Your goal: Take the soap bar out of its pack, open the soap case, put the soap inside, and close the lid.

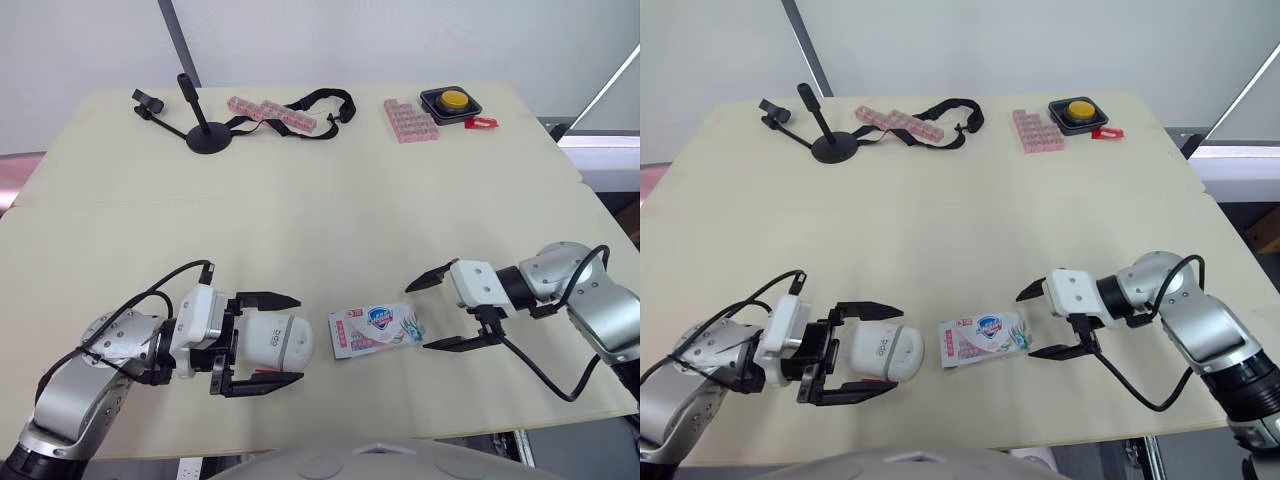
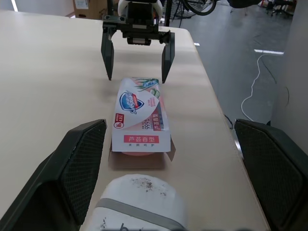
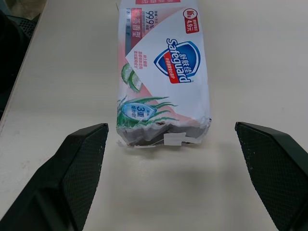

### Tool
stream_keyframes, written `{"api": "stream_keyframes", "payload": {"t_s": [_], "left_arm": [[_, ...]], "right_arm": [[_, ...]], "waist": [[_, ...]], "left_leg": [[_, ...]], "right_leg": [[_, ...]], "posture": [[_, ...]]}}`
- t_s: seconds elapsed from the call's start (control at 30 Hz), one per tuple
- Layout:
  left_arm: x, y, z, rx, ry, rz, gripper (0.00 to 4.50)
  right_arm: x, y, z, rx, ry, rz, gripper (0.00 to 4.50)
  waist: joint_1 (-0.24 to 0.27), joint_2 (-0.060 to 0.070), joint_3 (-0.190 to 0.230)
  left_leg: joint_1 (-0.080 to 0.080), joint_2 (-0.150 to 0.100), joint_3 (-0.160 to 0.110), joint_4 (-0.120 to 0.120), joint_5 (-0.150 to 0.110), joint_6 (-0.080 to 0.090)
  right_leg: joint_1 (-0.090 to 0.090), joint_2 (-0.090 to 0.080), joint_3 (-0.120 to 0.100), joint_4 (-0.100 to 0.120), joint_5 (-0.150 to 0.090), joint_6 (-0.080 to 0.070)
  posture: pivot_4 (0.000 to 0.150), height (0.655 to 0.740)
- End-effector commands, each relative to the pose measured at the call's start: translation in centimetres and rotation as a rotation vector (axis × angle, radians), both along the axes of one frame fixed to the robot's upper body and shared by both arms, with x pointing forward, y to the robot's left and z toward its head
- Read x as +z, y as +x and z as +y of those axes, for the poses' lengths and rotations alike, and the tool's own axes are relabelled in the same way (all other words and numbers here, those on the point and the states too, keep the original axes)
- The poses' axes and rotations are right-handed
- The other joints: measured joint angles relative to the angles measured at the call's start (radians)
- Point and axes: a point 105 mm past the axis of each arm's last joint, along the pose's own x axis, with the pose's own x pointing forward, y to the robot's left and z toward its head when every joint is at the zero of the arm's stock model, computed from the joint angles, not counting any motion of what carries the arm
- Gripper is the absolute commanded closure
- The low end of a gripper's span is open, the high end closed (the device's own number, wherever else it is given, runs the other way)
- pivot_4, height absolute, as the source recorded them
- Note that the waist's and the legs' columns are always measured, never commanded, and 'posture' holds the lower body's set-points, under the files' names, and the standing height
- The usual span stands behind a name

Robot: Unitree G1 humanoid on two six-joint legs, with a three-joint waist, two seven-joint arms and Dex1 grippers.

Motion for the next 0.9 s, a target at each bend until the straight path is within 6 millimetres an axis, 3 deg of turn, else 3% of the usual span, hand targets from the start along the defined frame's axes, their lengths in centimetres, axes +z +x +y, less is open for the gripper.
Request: {"api": "stream_keyframes", "payload": {"t_s": [0.03, 0.63, 0.8, 0.9], "left_arm": [[0.7, -0.4, -0.1, -0.020, 0.006, -0.049, 0.01], [0.5, 0.0, 0.5, 0.007, 0.024, -0.065, 0.01], [0.6, 0.0, 0.4, 0.011, 0.020, -0.061, 0.00], [0.6, 0.1, 0.3, 0.015, 0.018, -0.062, 0.00]], "right_arm": [[0.3, 0.0, 0.2, 0.006, 0.015, -0.022, 0.00], [-0.9, 0.0, 0.3, -0.006, 0.034, -0.003, 0.00], [-1.1, 0.0, 0.4, -0.006, 0.038, -0.002, 1.45], [-1.2, 0.1, 0.5, -0.008, 0.039, -0.007, 1.45]], "waist": [[0.000, 0.000, 0.000], [0.000, 0.000, 0.000], [0.000, 0.000, 0.000], [0.000, 0.000, 0.000]], "left_leg": [[0.000, 0.000, 0.000, 0.000, 0.000, 0.000], [0.001, 0.000, 0.000, 0.000, 0.000, 0.000], [0.001, 0.000, 0.000, 0.000, 0.000, 0.000], [0.001, 0.000, 0.000, 0.000, 0.000, 0.000]], "right_leg": [[0.000, 0.000, 0.000, 0.000, 0.000, 0.000], [0.000, 0.000, 0.000, 0.002, 0.000, 0.000], [0.000, 0.000, 0.000, 0.003, 0.000, 0.000], [0.000, 0.000, 0.000, 0.004, 0.000, 0.000]], "posture": [[0.150, 0.7400], [0.150, 0.7400], [0.150, 0.7400], [0.150, 0.7400]]}}
